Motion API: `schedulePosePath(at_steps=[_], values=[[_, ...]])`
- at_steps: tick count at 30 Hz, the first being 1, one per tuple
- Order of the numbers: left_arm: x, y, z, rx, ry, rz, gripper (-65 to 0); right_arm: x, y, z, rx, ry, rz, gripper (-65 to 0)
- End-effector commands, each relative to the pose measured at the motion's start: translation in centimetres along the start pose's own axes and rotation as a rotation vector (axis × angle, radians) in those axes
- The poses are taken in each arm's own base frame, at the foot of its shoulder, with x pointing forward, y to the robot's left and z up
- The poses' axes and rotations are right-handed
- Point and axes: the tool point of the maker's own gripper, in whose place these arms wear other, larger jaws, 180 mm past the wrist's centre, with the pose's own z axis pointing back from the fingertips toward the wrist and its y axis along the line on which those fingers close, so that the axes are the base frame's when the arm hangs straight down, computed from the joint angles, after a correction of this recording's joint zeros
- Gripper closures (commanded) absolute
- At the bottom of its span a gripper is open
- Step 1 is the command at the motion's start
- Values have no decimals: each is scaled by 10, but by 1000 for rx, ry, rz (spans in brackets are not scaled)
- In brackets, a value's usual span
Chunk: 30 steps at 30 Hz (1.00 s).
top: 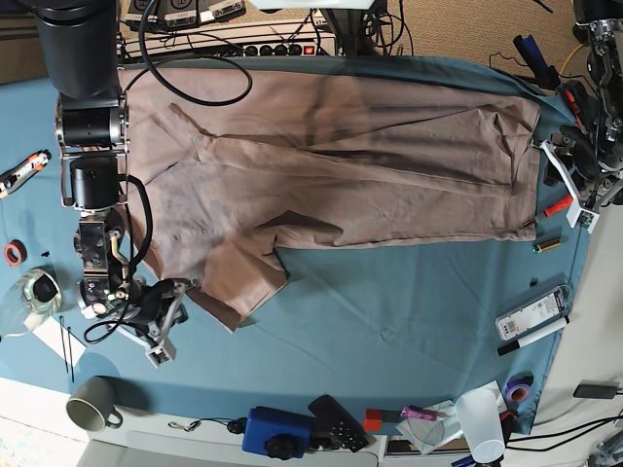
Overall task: Fold the T-shirt properly
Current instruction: 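Move the right gripper to the shirt's sleeve and hem corner, then grasp the sleeve corner with the right gripper and pull it toward the collar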
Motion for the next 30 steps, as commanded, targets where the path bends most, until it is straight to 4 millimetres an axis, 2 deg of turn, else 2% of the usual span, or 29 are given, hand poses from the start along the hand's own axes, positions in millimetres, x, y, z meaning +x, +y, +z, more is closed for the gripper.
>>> schedulePosePath(at_steps=[1, 8, 12, 16, 19, 21, 24, 30], values=[[10, 7, 6, 20, -33, -12, -260, 19, -13, 6, -34, -45, 8, -146], [10, 7, 6, 19, -32, -12, -260, -29, -22, -15, -70, 50, -29, -146], [10, 6, 6, 16, -33, -11, -260, -31, -25, -13, -75, 54, -31, -139], [10, 6, 6, 16, -33, -11, -260, -32, -21, -15, -65, 67, -38, 0], [11, 6, 6, 16, -37, -11, -260, -35, -21, -13, -59, 96, -48, 0], [13, 6, 6, 16, -51, -11, -260, -31, -22, -9, -62, 95, -46, 0], [17, 6, 6, 17, -67, -10, -260, -14, -24, 0, -61, 60, -60, 0], [17, 6, 6, 16, -68, -11, -260, 20, -36, 34, -50, -25, -122, 0]])
